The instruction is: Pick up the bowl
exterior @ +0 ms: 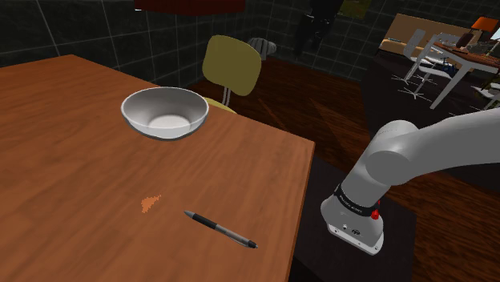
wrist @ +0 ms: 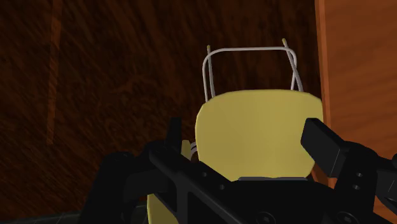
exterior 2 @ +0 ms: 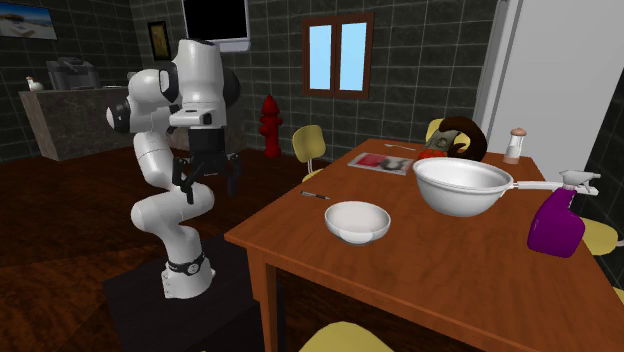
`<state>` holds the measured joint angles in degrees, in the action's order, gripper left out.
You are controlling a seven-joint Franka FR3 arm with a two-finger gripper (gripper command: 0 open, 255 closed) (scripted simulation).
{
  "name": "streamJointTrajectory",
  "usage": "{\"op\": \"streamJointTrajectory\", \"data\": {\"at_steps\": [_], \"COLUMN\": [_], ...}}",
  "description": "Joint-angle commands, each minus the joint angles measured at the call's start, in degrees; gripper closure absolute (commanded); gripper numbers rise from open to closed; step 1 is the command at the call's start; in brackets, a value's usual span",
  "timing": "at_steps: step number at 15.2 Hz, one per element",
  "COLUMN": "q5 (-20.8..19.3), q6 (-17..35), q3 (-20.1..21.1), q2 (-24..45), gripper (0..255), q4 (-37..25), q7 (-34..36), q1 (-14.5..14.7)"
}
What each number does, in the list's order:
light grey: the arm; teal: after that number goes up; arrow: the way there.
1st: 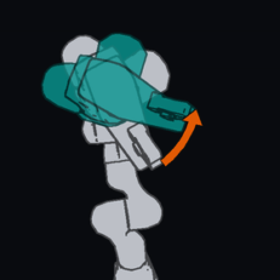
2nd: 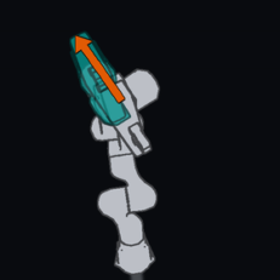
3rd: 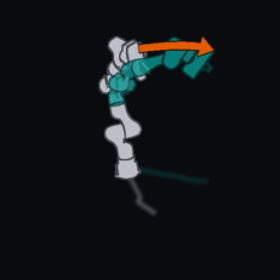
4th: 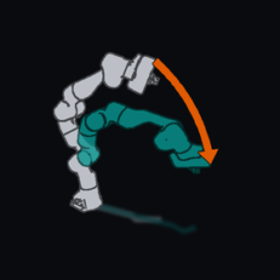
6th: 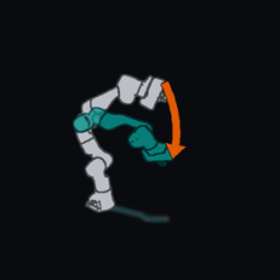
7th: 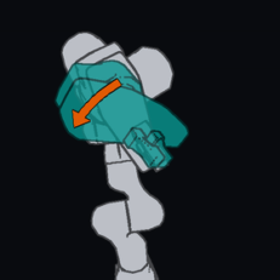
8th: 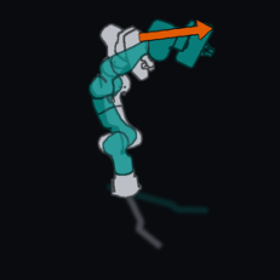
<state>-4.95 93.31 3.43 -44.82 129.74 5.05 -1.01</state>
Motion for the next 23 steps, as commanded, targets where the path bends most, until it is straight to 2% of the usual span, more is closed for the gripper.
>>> {"op": "streamJointTrajectory", "data": {"at_steps": [1, 13, 23], "q5": [0.00, 8.88, 11.67], "q6": [0.00, 11.30, 19.86], "q3": [0.00, 9.34, 17.09], "q2": [0.00, 12.72, 27.66], "gripper": [0, 0, 0], "q4": [0.00, -2.02, -10.40], "q7": [0.00, 11.61, 20.81], "q1": [0.00, 3.94, 6.04]}}
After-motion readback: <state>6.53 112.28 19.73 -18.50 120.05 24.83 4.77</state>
